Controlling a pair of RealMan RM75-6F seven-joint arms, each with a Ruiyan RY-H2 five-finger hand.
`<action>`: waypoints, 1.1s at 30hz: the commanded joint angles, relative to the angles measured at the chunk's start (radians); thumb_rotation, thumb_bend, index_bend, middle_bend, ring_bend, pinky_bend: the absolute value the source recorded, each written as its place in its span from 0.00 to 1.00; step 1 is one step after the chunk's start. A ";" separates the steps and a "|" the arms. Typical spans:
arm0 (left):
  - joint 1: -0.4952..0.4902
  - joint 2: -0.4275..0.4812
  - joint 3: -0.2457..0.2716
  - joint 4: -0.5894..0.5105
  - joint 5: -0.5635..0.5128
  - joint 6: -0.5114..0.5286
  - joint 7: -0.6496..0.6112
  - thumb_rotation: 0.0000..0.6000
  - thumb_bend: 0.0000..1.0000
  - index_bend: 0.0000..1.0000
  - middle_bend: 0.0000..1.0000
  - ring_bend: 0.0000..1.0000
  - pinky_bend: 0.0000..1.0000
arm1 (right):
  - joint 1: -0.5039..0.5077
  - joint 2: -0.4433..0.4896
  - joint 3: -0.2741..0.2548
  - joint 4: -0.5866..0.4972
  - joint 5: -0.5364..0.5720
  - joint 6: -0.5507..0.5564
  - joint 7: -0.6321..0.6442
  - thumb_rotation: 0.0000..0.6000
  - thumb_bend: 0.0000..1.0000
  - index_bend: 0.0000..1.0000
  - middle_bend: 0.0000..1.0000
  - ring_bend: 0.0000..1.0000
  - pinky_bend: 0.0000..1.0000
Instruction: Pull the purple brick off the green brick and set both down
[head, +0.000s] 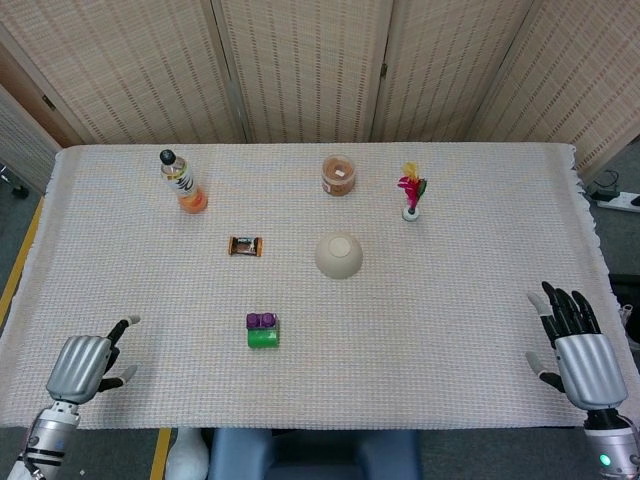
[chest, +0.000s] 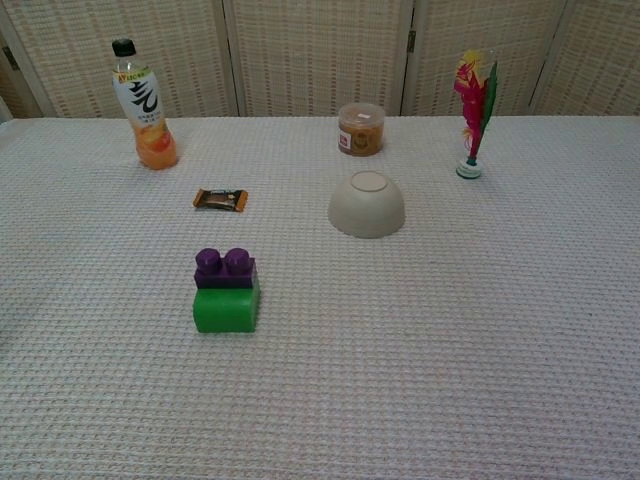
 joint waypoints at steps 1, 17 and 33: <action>-0.052 -0.053 -0.062 -0.052 -0.092 -0.020 0.091 1.00 0.27 0.27 1.00 1.00 1.00 | 0.007 -0.006 0.002 0.000 0.010 -0.016 -0.012 1.00 0.33 0.00 0.00 0.00 0.00; -0.208 -0.201 -0.146 -0.131 -0.439 -0.148 0.321 1.00 0.28 0.34 1.00 1.00 1.00 | 0.037 -0.010 0.029 0.016 0.073 -0.080 0.010 1.00 0.33 0.00 0.00 0.00 0.00; -0.320 -0.343 -0.173 -0.150 -0.582 -0.047 0.481 1.00 0.28 0.36 1.00 1.00 1.00 | 0.039 0.027 0.024 0.020 0.066 -0.086 0.098 1.00 0.33 0.00 0.00 0.00 0.00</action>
